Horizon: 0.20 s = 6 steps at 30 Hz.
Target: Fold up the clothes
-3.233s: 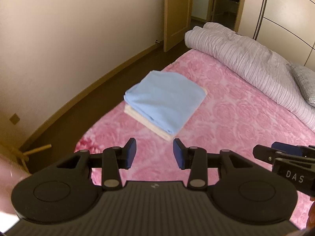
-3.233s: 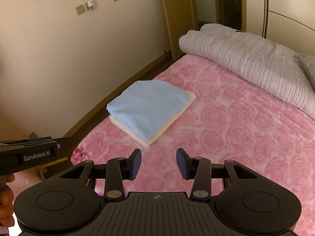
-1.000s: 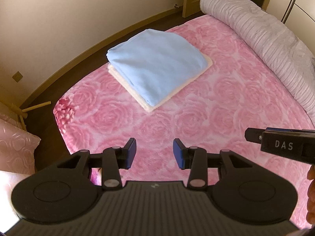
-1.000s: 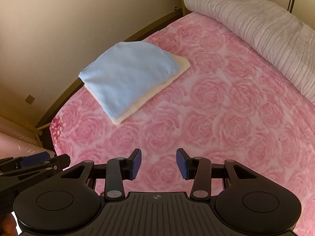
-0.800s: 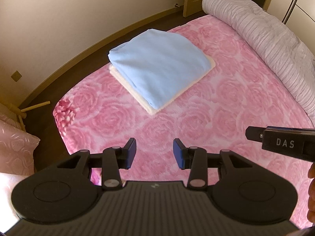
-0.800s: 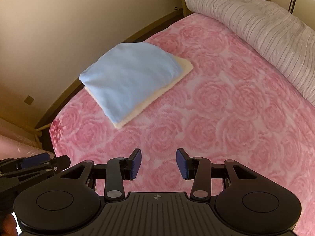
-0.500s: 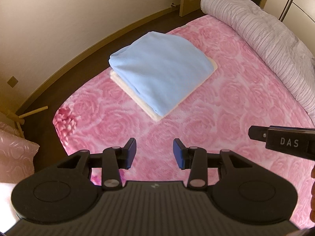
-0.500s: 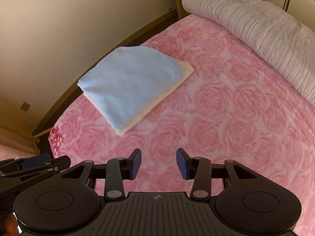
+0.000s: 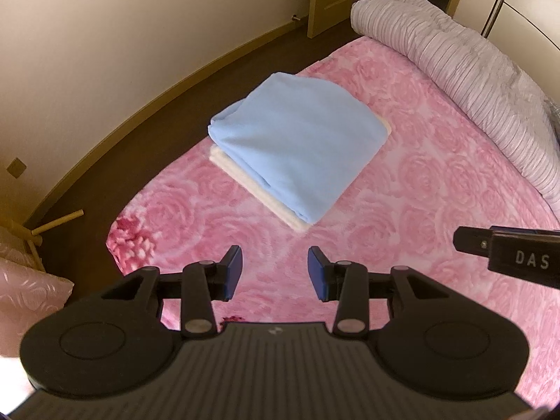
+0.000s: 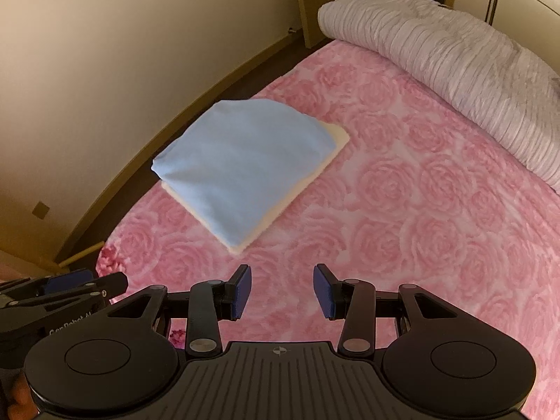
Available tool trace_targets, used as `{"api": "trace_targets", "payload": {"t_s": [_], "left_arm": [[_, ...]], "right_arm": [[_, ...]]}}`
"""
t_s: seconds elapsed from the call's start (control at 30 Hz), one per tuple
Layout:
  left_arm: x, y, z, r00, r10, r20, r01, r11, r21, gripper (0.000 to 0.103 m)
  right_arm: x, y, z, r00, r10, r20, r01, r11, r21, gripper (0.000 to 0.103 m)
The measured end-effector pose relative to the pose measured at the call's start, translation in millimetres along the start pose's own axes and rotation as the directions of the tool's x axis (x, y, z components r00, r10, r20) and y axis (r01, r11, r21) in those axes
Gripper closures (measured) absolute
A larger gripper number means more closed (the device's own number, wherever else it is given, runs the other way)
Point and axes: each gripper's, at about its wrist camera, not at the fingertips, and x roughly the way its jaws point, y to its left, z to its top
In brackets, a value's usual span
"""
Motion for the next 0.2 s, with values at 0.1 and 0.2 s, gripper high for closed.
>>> {"api": "trace_targets", "payload": {"t_s": [0.1,0.2], "left_arm": [[-6.2,4.3,1.9,0.999,0.005,0.034,-0.006,0.999,0.037,0.066],[-11.6,8.5,4.3,0.999,-0.004,0.048,0.002,0.998,0.055,0.066]], "right_arm": [[-6.5,4.9,-2.6,1.0,-0.011,0.015,0.011,1.0,0.019,0.06],[-14.9,9.6,-5.5,0.999,-0.021,0.034,0.02,0.999,0.041,0.06]]}}
